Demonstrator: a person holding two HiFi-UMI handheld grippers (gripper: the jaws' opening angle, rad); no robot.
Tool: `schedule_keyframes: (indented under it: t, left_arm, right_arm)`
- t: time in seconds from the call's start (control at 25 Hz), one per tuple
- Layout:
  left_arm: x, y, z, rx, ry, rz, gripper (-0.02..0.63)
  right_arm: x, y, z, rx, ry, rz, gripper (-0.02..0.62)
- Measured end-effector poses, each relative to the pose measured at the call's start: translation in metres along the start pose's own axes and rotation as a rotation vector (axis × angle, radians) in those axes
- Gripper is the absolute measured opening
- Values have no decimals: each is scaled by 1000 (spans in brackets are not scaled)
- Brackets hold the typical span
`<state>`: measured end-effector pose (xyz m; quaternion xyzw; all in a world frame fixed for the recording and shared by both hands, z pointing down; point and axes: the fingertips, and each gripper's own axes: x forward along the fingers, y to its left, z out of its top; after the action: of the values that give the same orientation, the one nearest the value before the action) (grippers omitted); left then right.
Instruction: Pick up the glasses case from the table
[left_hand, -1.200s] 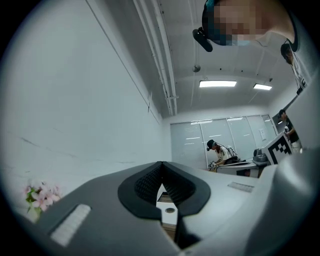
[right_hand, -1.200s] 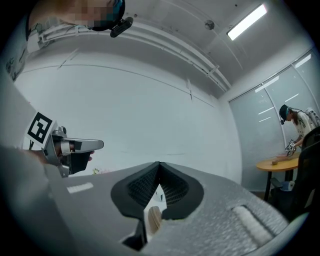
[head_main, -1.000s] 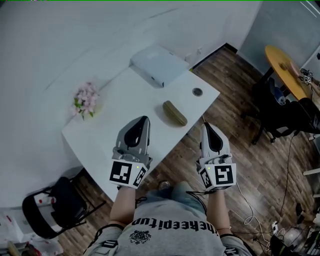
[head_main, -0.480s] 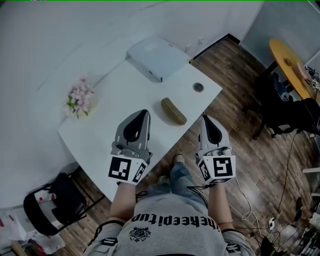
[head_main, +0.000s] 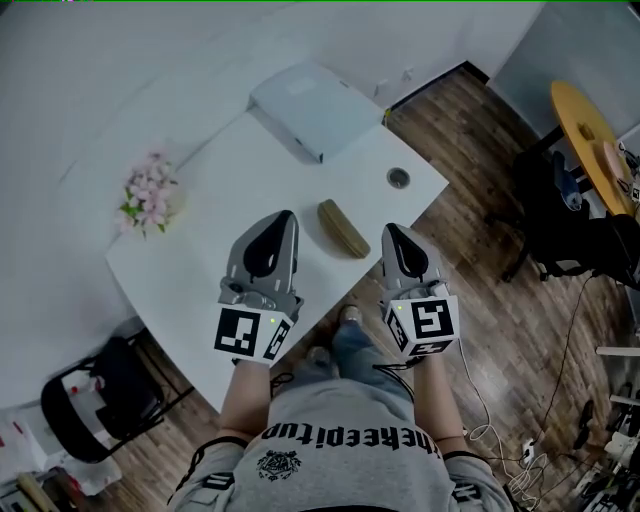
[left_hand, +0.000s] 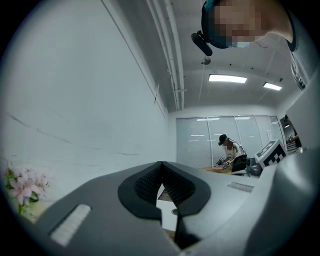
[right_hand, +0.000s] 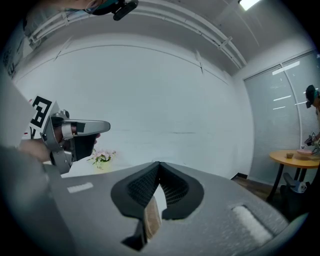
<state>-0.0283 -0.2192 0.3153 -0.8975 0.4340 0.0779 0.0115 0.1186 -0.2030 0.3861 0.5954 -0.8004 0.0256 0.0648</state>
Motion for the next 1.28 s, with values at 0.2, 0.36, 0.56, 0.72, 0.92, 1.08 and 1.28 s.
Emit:
schedule_keyframes:
  t: [0.2, 0.36, 0.56, 0.72, 0.92, 1.08, 1.28]
  left_arm:
    - [8, 9, -8, -9, 12, 33, 14]
    - [13, 16, -15, -17, 26, 60, 14]
    - [16, 21, -24, -15, 45, 91, 14]
    - [18, 26, -31, -21, 60, 113, 14]
    - [18, 33, -36, -26, 71, 138, 13]
    - [17, 40, -38, -33, 77, 160, 14]
    - [13, 47, -39, -33, 83, 194, 14]
  right_arm:
    - [21, 2, -17, 8, 61, 51, 5]
    - [37, 3, -32, 7, 122, 83, 5]
    - [53, 5, -54, 20, 203, 120, 5]
    - [64, 8, -72, 30, 265, 148, 5]
    - [72, 15, -92, 38, 335, 182, 14]
    - [77, 19, -105, 42, 388, 202, 35]
    - [83, 25, -122, 36, 457, 227, 107]
